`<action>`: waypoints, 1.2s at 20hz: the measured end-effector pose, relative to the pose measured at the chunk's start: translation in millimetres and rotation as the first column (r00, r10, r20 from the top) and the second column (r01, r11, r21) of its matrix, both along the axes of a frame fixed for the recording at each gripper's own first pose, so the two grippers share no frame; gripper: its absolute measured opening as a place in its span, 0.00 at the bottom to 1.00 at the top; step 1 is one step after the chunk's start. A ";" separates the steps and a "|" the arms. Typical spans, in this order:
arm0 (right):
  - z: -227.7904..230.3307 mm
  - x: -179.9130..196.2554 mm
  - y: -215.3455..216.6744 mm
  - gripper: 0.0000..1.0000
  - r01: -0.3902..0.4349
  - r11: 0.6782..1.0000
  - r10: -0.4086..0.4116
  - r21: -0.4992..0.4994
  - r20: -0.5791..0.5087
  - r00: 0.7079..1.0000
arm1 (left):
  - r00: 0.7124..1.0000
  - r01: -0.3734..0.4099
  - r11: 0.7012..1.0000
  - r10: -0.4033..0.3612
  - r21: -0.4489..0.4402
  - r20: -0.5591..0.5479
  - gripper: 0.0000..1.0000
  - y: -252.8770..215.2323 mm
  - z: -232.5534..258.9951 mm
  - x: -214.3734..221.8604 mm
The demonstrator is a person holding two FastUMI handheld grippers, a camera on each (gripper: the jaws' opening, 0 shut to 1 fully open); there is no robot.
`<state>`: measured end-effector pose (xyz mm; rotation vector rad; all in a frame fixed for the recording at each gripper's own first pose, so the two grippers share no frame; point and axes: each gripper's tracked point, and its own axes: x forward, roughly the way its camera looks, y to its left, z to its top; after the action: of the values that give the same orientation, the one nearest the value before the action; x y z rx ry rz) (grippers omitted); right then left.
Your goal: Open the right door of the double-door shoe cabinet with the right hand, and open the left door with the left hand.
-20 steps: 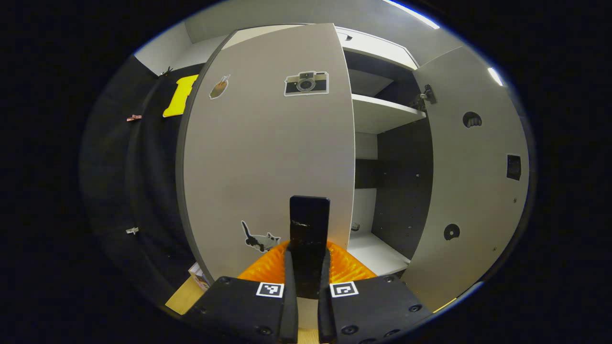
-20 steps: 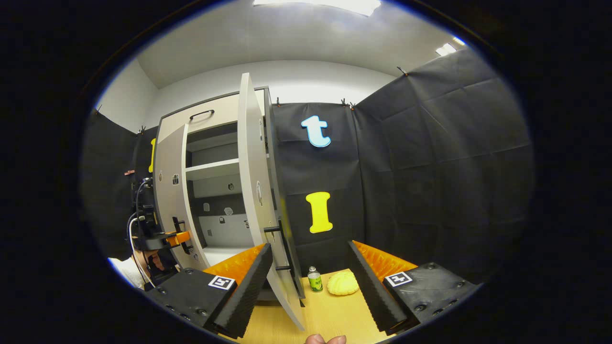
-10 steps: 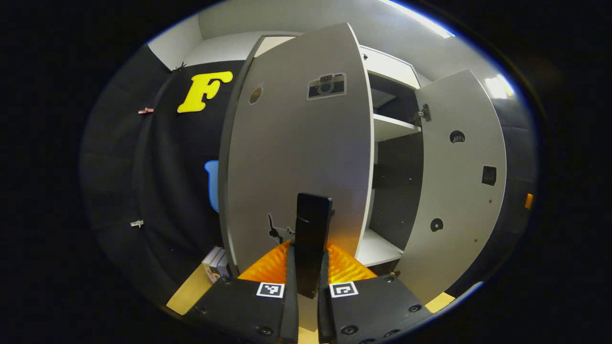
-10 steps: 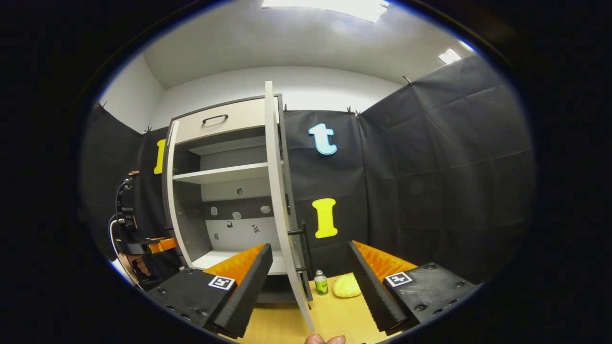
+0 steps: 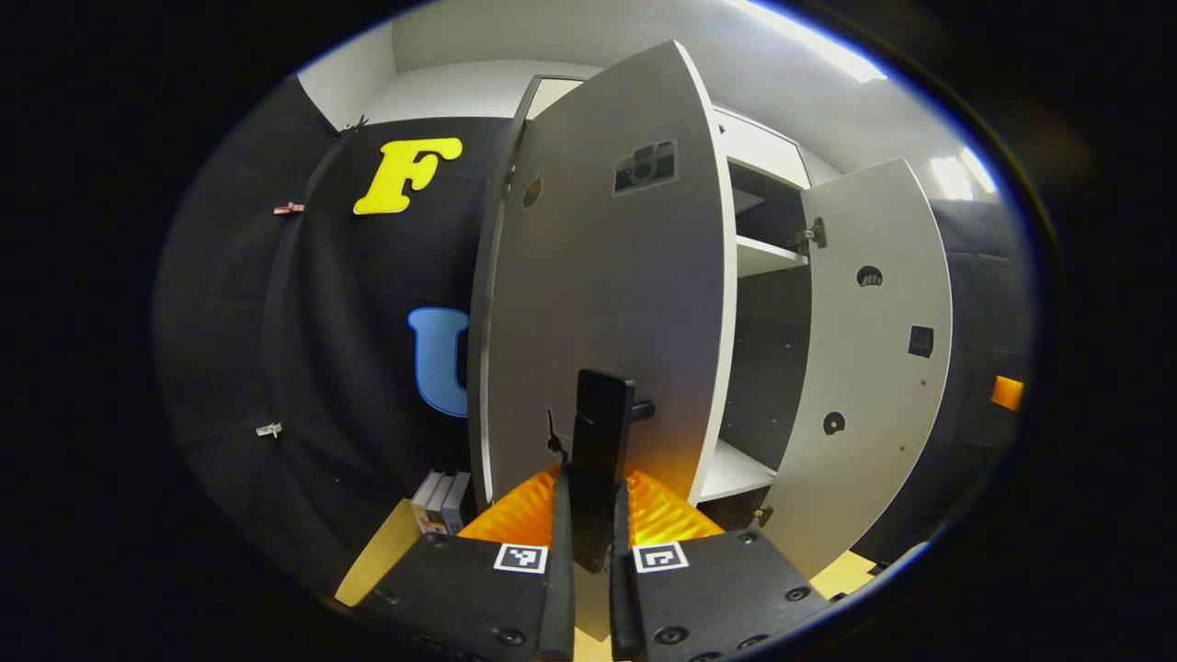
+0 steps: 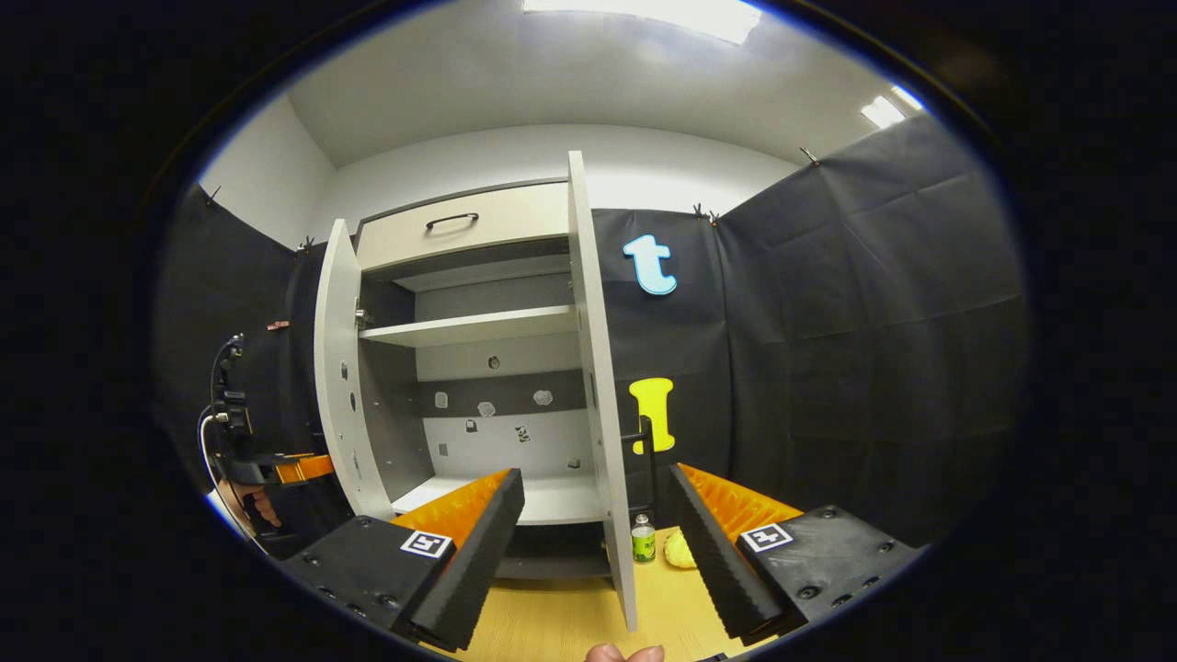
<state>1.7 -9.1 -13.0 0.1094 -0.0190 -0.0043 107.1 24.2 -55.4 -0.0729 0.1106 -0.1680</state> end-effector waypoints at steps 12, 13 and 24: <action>1.4 -0.9 4.1 0.98 -0.026 1.000 0.026 -0.006 0.015 1.000 | 0.997 -0.069 0.998 0.069 -0.015 0.016 0.17 64.1 1.8 -18.5; 1.2 -1.4 4.7 0.98 -0.033 0.999 0.033 -0.009 0.014 0.999 | 0.997 -0.080 0.997 0.080 -0.014 0.021 0.17 77.2 2.8 -22.2; -2.7 -7.8 38.0 0.98 -0.117 0.993 0.117 -0.033 -0.004 0.993 | 0.983 -0.184 0.982 0.185 -0.052 0.002 0.14 157.1 -7.9 -61.3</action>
<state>-6.0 28.9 -15.7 0.0775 -0.0108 0.1133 45.8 181.3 -63.3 -0.1334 0.0924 0.0144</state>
